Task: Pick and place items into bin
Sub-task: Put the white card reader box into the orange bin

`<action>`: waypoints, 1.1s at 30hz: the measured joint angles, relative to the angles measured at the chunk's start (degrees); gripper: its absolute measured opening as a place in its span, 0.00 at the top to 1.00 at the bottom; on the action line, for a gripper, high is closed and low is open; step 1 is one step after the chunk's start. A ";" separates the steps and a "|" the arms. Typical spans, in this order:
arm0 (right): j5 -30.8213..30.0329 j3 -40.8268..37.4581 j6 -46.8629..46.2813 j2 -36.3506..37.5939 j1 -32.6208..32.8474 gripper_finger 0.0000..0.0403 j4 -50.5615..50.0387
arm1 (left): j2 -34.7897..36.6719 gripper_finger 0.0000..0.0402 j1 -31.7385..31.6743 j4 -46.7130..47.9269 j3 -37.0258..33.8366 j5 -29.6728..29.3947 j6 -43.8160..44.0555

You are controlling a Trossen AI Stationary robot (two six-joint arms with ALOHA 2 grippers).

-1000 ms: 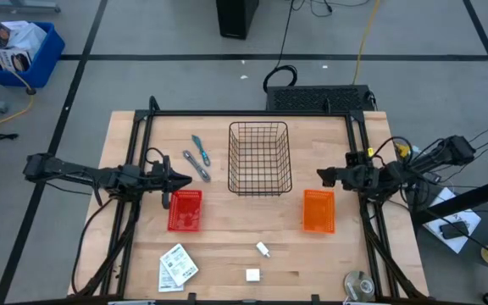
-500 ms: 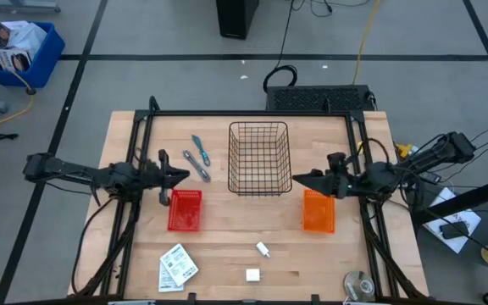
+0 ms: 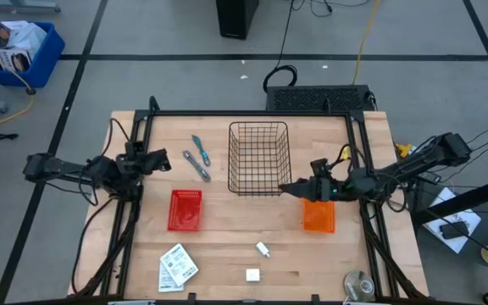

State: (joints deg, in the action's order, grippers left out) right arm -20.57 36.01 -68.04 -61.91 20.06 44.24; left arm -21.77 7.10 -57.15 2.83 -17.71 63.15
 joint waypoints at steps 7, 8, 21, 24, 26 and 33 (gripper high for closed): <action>2.33 0.50 2.95 -4.35 4.76 0.21 6.48 | -7.86 0.91 3.77 1.87 8.81 2.35 -0.23; 1.94 1.16 2.55 -4.81 5.89 0.21 4.84 | -9.41 0.91 4.63 3.25 10.57 2.87 -0.15; 4.63 13.44 -5.80 -12.34 7.28 0.21 -24.59 | -23.39 0.91 19.81 42.07 31.20 11.65 11.90; 9.06 14.68 -7.98 -16.53 6.05 0.21 -24.84 | -24.36 0.91 25.20 42.41 31.88 7.71 13.65; 10.79 15.49 -9.38 -19.57 5.76 0.21 -24.77 | -24.93 0.91 29.20 42.18 32.15 5.17 15.96; 14.12 20.40 -10.99 -30.02 5.75 0.21 -24.65 | -27.36 0.91 40.51 48.27 32.06 -0.64 27.42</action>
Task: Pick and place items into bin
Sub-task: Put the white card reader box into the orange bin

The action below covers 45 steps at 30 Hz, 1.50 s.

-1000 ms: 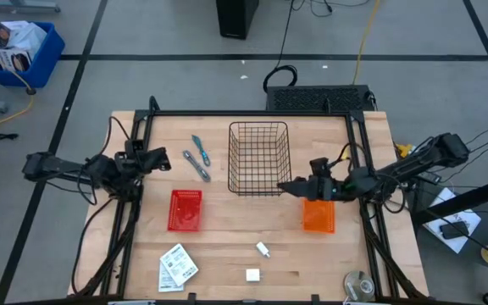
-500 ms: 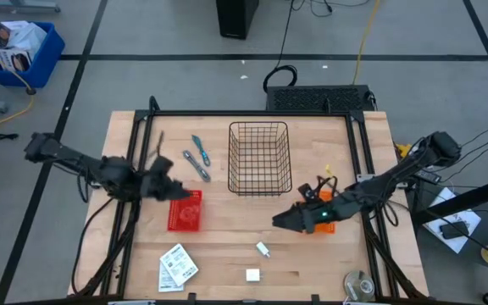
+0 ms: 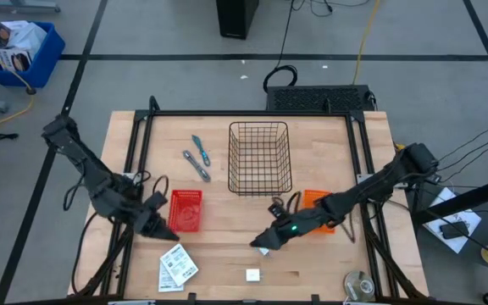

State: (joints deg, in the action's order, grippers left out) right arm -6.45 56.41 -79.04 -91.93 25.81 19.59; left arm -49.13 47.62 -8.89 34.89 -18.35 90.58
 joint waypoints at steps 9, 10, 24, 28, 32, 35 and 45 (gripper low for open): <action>5.39 8.96 0.71 -12.31 -0.88 0.21 0.36 | -5.59 0.91 9.08 10.32 -0.07 -2.22 14.19; 5.99 9.79 0.73 -13.47 -1.02 0.21 1.22 | -6.38 0.91 10.04 11.59 -0.05 -1.57 16.36; 6.76 24.62 0.29 -26.95 -0.54 0.21 3.16 | -20.22 0.91 15.40 11.67 -0.07 1.34 33.87; 6.68 28.32 -1.17 -31.81 -1.76 0.21 2.53 | -22.94 0.91 15.36 12.46 -0.11 1.79 33.84; 7.36 30.27 -2.68 -35.56 -3.17 0.21 2.46 | -24.86 0.91 15.40 11.75 -0.11 1.76 34.58; 8.28 31.66 -2.94 -37.76 -3.95 0.21 3.27 | -25.78 0.91 15.35 11.82 -0.09 1.64 35.17; 6.71 32.45 -3.32 -39.26 -3.90 0.21 3.30 | -27.41 0.91 14.38 12.91 -0.09 7.83 35.17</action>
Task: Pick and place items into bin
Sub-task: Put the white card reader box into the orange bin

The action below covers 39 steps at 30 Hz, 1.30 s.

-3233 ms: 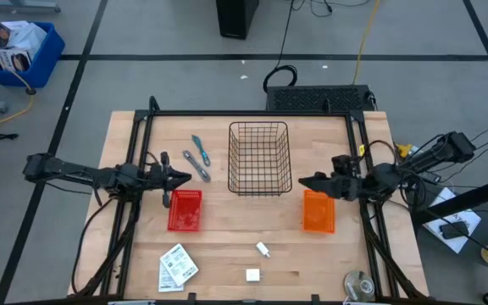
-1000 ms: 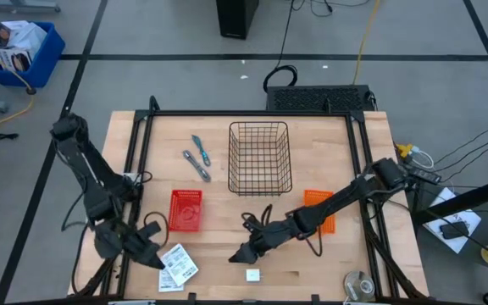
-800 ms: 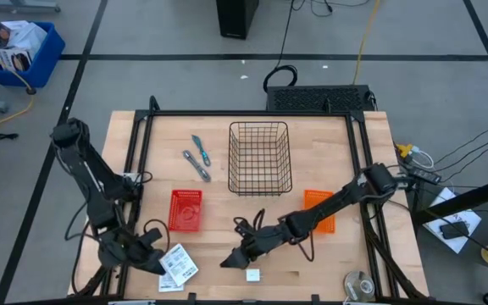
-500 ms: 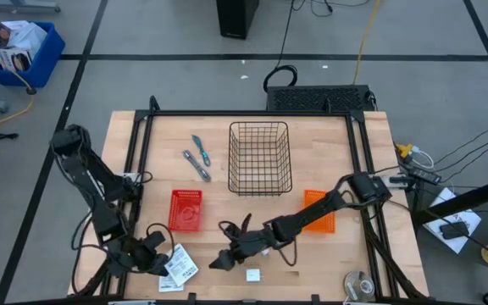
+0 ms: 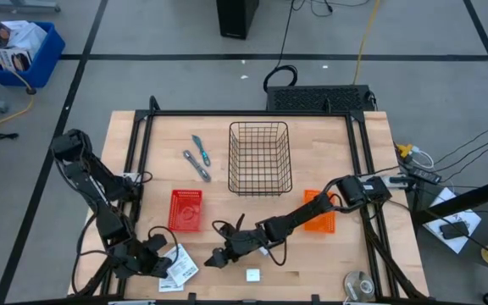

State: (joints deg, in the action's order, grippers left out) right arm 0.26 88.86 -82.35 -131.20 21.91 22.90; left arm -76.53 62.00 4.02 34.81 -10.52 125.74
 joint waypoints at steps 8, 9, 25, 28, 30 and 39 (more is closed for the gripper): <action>-3.31 0.16 -1.07 0.00 1.05 0.25 1.07 | -0.52 0.91 -0.68 1.04 -0.04 2.25 1.30; -3.35 0.73 -1.15 0.00 1.23 0.25 0.84 | -0.71 0.91 -0.70 0.97 -0.03 3.23 1.54; -4.62 4.76 1.62 0.02 1.40 0.29 -6.64 | -7.00 0.91 -2.32 -4.77 -0.02 6.19 3.60; -4.60 4.76 1.95 0.02 1.40 0.29 -7.43 | -7.74 0.91 -3.32 -5.04 -0.02 7.88 3.57; -4.56 4.76 2.05 0.02 1.35 0.29 -8.08 | -8.08 0.91 -3.78 -5.16 -0.02 9.17 3.54; -3.18 4.76 2.04 0.02 0.70 0.29 -8.36 | -8.37 0.91 -5.36 -4.69 -0.02 9.62 3.77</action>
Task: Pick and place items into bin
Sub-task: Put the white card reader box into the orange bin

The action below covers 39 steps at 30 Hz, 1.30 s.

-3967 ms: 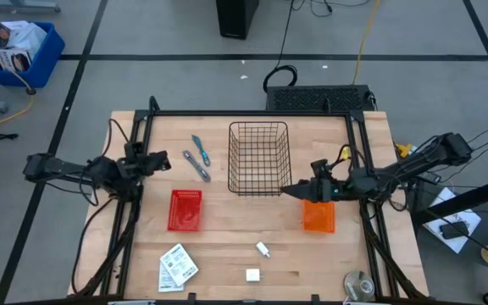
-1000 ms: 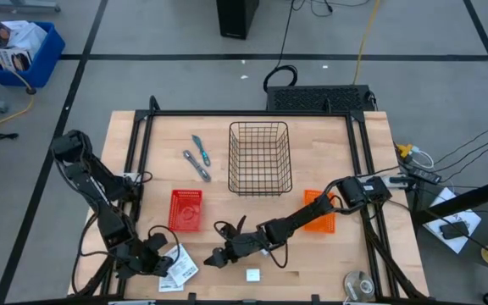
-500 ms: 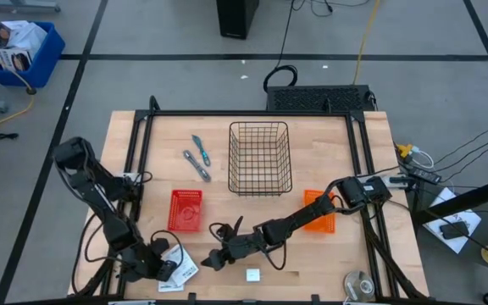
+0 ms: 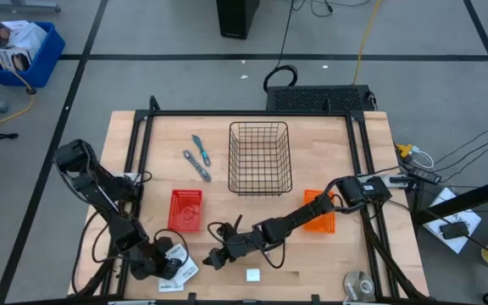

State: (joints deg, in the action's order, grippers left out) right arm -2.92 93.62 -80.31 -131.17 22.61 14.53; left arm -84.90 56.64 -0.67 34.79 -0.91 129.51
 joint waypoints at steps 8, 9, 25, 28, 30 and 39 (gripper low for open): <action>1.07 0.00 0.07 0.00 -0.04 0.29 -1.99 | 0.00 0.91 -0.81 0.02 0.00 -0.44 -0.78; 1.64 0.00 0.17 0.00 -0.04 0.29 -2.65 | 0.00 0.91 -0.81 0.02 0.00 -0.57 -0.76; 2.85 -0.04 1.54 -0.36 0.36 0.30 0.54 | 0.00 0.91 -0.81 -1.36 0.00 -3.19 -0.55; 3.79 1.14 -0.46 -2.91 0.35 0.31 1.81 | 0.00 0.91 -0.81 -1.28 0.00 -3.19 -0.52; 6.47 2.70 -0.92 -4.99 0.35 0.31 2.22 | 0.00 0.91 -0.81 -1.31 0.00 -3.19 -0.50; 5.88 4.85 -3.34 -8.07 0.35 0.31 5.29 | 0.00 0.91 -0.81 -1.36 -0.02 -3.45 -0.37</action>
State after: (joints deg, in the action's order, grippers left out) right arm 2.96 98.48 -83.66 -139.24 22.96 19.82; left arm -84.90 55.83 -2.03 34.76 -4.35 129.14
